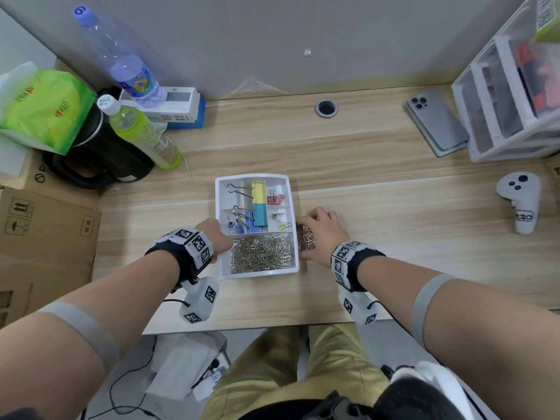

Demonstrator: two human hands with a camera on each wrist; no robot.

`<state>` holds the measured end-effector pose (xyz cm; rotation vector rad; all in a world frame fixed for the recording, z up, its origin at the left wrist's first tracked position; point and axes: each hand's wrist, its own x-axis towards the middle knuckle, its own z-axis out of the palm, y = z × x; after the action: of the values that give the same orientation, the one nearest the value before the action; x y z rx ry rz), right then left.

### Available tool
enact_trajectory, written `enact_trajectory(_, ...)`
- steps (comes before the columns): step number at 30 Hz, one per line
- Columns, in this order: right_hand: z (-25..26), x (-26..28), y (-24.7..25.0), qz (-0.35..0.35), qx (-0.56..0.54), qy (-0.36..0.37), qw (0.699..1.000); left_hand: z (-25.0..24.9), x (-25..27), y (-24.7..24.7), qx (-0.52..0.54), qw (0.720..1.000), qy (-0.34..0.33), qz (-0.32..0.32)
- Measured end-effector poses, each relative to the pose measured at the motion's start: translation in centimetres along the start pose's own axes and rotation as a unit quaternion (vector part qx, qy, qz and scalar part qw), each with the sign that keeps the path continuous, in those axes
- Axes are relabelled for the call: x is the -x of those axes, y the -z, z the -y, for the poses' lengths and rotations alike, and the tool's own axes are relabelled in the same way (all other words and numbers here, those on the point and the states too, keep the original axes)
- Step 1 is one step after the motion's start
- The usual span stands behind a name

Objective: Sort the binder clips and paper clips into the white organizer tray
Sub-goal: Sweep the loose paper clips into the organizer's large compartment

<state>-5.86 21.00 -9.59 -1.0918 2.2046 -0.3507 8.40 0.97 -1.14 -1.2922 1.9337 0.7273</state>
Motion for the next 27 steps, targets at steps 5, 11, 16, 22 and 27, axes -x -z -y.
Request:
enact_trajectory(5,0.3,0.0,-0.4,-0.023,-0.027,-0.001,0.999,-0.1,-0.3,0.1,0.014,1.0,-0.008,0.012)
enact_trajectory(11,0.2,0.2,-1.1,-0.05,-0.061,-0.013,0.997,-0.4,-0.5,0.1,0.028,0.999,-0.002,0.016)
enact_trajectory(16,-0.3,0.5,-1.0,-0.057,-0.066,-0.013,0.996,-0.7,-0.6,0.4,0.041,0.999,0.003,0.017)
enact_trajectory(22,-0.7,0.6,0.5,-0.06,-0.101,-0.025,0.993,-0.9,-0.4,0.4,0.037,0.999,0.01,0.021)
enact_trajectory(27,-0.7,1.7,2.3,-0.06,-0.139,-0.038,0.988,-1.0,0.0,0.9,0.033,0.999,0.021,0.038)
